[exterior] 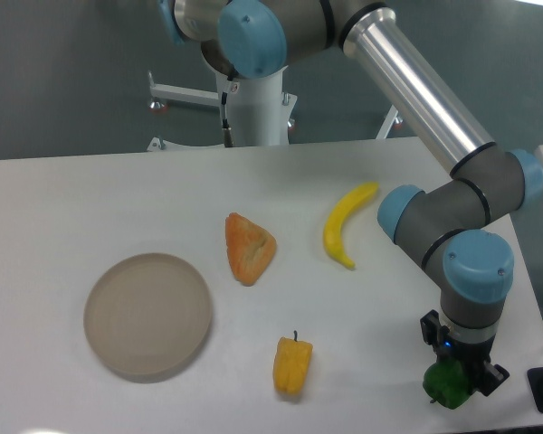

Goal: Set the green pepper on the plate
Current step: 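Lift the green bell pepper held in the gripper off the table, then carry the green pepper across the table over the beige plate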

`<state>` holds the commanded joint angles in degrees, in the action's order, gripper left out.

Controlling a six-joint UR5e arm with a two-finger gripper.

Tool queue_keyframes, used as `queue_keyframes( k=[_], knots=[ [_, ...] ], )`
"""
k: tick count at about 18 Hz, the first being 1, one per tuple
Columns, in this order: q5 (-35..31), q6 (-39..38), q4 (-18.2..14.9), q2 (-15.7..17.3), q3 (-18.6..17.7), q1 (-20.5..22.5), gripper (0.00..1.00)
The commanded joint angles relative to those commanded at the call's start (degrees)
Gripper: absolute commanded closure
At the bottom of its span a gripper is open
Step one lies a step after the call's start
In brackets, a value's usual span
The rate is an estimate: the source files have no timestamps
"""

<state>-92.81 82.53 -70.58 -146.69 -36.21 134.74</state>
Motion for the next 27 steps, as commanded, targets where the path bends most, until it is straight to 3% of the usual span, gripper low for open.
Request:
queue_keyframes(
  k=[8,12,16,20,27],
  knots=[
    [0.18,-3.24,-0.18,0.53,-0.7,-1.32,0.72],
    [-0.09,-9.65,-0.7,1.93,-1.93,-3.6,0.72],
    [-0.18,-15.54,-3.59,8.59,-9.47,-5.88,0.73],
    [0.09,-26.61,-7.03,15.81,-17.38,-9.39,0.73],
    [2.72,-46.91,-8.26,21.26,-21.61,-18.27,0.73]
  ],
)
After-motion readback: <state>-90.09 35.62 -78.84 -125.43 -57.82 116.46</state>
